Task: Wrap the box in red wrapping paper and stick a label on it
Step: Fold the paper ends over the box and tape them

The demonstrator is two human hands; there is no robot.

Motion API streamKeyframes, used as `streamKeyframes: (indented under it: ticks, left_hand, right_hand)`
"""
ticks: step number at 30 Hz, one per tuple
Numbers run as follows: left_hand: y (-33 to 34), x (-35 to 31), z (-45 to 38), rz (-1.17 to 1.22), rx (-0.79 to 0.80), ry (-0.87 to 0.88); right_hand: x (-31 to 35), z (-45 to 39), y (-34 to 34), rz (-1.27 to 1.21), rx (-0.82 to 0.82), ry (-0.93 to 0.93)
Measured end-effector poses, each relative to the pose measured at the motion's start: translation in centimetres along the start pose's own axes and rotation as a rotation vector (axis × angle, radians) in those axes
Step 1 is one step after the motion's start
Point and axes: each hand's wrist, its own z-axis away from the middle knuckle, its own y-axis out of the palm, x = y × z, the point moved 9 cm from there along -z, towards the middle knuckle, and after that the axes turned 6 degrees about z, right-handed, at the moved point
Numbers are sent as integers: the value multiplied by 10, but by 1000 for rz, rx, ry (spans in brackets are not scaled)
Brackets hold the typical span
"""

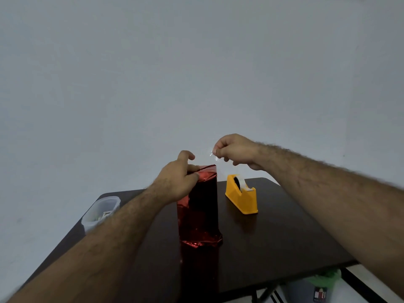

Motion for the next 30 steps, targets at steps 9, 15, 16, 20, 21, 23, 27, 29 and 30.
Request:
streamKeyframes:
  ticks: [9, 15, 16, 20, 21, 23, 27, 29, 30]
  left_hand:
    - [-7, 2, -9, 67, -80, -96]
    - [-11, -2, -14, 141, -107, -182]
    - [-12, -1, -16, 190, -118, -204]
    - [-15, 5, -28, 376, -108, -267]
    - [-17, 6, -30, 402, -123, -274]
    - [-26, 8, -33, 461, -212, -274]
    - [-27, 2, -38, 652, -251, -258]
    - [-16, -1, -40, 681, -168, -303]
    - [-13, -1, -41, 694, -159, -323]
  right_hand:
    - [-17, 4, 18, -518, -104, 340]
    - [-23, 22, 31, -696, -228, 340]
    - [-24, 24, 33, -700, -238, 328]
    - [-23, 29, 39, -795, -250, 308]
    - [-23, 30, 39, -817, -252, 312]
    - [-23, 29, 40, -851, -256, 301]
    - [-20, 22, 45, -933, -224, 275]
    - [-16, 19, 48, -965, -209, 261]
    - [-15, 18, 49, -975, -202, 255]
